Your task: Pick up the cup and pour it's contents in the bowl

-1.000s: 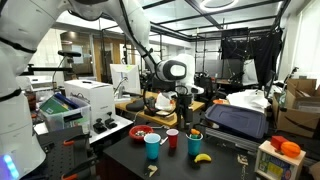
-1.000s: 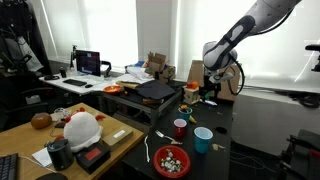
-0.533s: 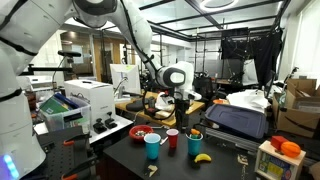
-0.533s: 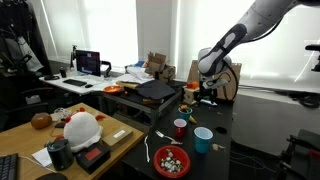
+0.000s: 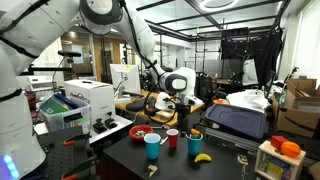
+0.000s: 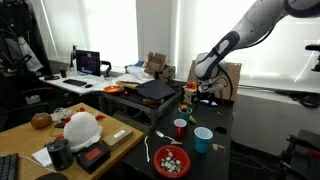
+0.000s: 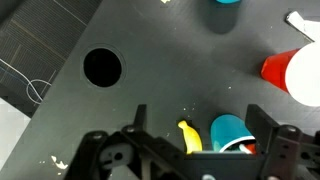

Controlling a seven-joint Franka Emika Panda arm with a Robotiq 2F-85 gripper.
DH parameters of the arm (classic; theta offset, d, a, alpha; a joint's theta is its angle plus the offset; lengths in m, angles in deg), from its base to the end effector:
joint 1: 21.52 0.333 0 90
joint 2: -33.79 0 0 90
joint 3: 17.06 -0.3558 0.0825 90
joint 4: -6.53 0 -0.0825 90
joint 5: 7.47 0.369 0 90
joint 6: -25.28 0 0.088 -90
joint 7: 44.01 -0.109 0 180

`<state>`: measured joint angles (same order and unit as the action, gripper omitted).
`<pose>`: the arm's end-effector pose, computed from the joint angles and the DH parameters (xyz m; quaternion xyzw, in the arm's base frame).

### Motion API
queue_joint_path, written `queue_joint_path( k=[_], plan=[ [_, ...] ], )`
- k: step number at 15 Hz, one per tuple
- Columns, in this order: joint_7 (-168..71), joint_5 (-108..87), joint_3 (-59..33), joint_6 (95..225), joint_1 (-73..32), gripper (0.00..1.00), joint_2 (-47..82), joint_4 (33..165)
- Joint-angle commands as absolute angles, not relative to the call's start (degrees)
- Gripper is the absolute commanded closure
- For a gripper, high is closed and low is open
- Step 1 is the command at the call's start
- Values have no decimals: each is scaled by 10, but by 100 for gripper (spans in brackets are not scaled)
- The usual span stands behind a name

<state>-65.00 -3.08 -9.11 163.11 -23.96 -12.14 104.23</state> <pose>0.6668 -0.1104 0.1597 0.9583 -0.2806 -0.0434 0.0305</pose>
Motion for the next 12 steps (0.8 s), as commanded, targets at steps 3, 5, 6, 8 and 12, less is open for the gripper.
queue_joint_path(
  k=[3, 5, 6, 8, 12],
  plan=[
    [-688, 7, -90, 1610, -247, 0, -152, 978],
    [-695, 15, -87, 1608, -252, 0, -162, 958],
    [-700, 18, -85, 1606, -254, 0, -169, 949],
    [-705, 24, -86, 1602, -259, 0, -181, 936],
    [-704, 28, -89, 1595, -261, 0, -209, 918]
  ],
)
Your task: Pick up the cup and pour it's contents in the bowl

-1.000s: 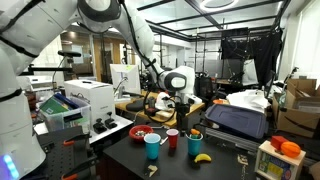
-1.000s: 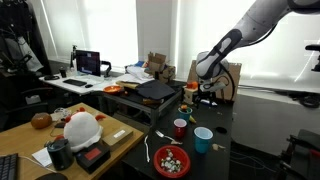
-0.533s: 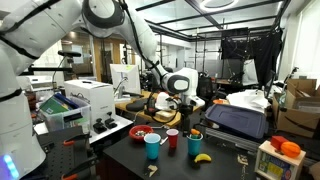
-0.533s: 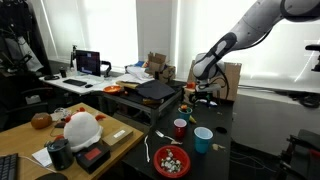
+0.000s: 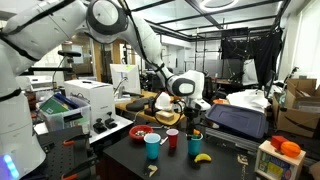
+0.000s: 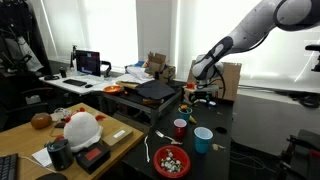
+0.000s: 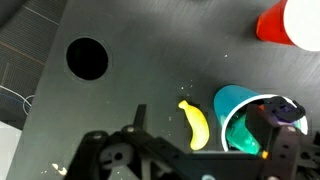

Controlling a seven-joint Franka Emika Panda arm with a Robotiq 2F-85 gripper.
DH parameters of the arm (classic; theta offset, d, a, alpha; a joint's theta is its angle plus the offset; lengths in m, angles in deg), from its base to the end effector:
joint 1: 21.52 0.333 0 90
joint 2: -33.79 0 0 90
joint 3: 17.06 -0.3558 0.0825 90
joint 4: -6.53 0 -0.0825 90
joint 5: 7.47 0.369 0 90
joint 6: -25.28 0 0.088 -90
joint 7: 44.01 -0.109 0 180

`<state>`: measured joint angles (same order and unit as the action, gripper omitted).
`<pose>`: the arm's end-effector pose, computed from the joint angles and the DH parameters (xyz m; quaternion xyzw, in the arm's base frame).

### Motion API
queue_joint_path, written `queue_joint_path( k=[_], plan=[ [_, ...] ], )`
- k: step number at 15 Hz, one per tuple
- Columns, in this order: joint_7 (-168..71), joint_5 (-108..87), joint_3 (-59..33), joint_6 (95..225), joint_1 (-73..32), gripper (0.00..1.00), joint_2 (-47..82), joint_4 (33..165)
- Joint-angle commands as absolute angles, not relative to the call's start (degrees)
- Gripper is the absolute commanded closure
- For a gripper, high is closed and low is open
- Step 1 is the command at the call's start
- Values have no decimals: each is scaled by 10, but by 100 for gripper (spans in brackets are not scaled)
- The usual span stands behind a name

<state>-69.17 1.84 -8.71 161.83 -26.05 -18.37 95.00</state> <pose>0.6971 -0.1393 0.1430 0.9332 -0.3583 -0.0286 0.0074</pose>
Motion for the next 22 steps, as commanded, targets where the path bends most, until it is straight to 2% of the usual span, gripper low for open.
queue_joint_path(
  k=[1, 22],
  plan=[
    [-703, 29, -90, 1594, -261, 0, -215, 914],
    [-727, 40, -91, 1613, -261, 0, -278, 842]
  ],
)
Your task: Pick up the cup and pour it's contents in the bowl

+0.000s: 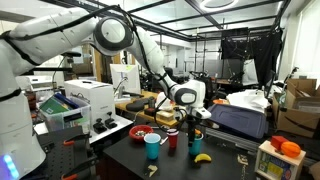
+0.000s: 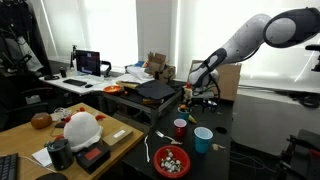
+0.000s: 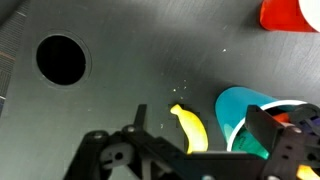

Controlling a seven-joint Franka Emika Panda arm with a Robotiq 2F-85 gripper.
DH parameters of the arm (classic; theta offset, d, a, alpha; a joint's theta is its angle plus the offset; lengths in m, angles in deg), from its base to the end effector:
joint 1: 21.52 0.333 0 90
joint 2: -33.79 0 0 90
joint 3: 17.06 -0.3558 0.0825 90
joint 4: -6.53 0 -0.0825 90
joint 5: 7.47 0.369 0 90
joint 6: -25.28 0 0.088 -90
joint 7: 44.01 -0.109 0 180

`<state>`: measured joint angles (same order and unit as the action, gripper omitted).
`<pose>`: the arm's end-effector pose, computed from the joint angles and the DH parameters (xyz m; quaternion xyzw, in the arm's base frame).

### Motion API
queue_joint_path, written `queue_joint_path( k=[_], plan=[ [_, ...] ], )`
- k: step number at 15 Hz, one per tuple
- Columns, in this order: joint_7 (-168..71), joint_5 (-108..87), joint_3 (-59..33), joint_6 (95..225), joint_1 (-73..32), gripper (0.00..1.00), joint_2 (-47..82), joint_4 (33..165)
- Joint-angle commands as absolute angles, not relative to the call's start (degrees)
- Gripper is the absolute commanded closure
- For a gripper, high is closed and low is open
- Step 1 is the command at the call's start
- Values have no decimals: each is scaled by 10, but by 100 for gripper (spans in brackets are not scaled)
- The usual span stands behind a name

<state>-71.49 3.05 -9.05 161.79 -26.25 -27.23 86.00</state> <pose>0.7186 -0.1371 0.0909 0.9262 -0.3760 -0.0279 0.0046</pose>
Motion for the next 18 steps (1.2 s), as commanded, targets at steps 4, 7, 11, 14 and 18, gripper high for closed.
queue_joint_path(
  k=[4, 7, 11, 14, 18],
  plan=[
    [-724, 40, -92, 1611, -262, 0, -275, 840],
    [-727, 40, -91, 1610, -261, 0, -280, 839],
    [-734, 39, -87, 1614, -259, 0, -287, 837],
    [-740, 40, -86, 1619, -258, 0, -285, 835],
    [-755, 39, -83, 1626, -254, 0, -282, 833]
  ],
)
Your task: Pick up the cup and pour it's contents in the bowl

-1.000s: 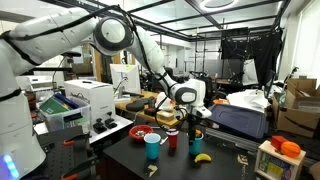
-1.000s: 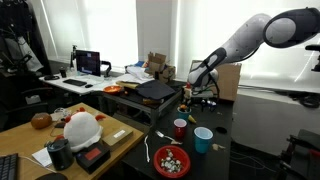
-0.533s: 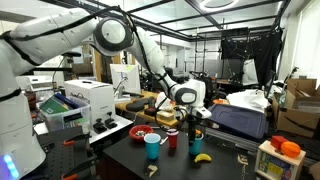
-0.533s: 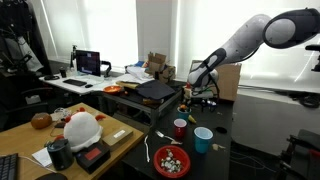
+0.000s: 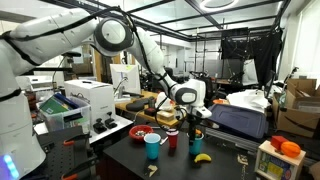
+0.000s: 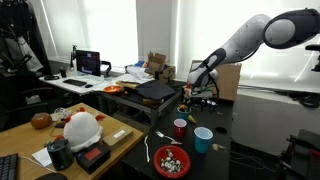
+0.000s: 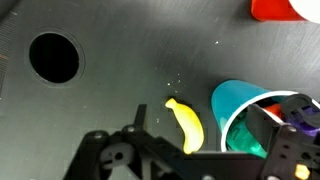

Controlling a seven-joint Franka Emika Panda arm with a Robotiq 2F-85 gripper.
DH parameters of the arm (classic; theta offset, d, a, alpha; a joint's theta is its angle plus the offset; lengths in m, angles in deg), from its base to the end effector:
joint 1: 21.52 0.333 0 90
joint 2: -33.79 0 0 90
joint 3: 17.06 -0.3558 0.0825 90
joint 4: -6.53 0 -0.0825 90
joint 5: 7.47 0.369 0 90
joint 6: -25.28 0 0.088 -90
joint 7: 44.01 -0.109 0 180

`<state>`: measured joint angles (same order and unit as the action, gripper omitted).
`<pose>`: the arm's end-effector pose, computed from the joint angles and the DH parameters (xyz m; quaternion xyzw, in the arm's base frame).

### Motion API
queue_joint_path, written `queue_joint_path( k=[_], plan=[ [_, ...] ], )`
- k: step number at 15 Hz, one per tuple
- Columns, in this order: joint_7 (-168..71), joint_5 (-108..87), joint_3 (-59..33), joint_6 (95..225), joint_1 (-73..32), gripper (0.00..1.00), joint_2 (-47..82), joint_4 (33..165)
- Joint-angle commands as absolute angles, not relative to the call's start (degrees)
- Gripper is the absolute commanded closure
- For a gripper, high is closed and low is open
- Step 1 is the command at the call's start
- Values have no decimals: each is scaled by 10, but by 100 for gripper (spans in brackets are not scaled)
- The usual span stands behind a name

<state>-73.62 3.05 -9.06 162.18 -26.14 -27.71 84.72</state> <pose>0.7253 -0.1357 0.0938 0.9202 -0.3910 -0.0177 0.0033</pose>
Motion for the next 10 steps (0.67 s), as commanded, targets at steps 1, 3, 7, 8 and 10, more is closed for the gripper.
queue_joint_path(
  k=[1, 3, 7, 8, 10],
  plan=[
    [-756, 39, -83, 1626, -254, 0, -283, 831],
    [-762, 39, -82, 1625, -253, 0, -287, 826],
    [-784, 36, -77, 1627, -248, 0, -294, 825],
    [-787, 34, -74, 1630, -247, 0, -297, 825],
    [-797, 33, -70, 1635, -245, 0, -304, 824]
  ],
)
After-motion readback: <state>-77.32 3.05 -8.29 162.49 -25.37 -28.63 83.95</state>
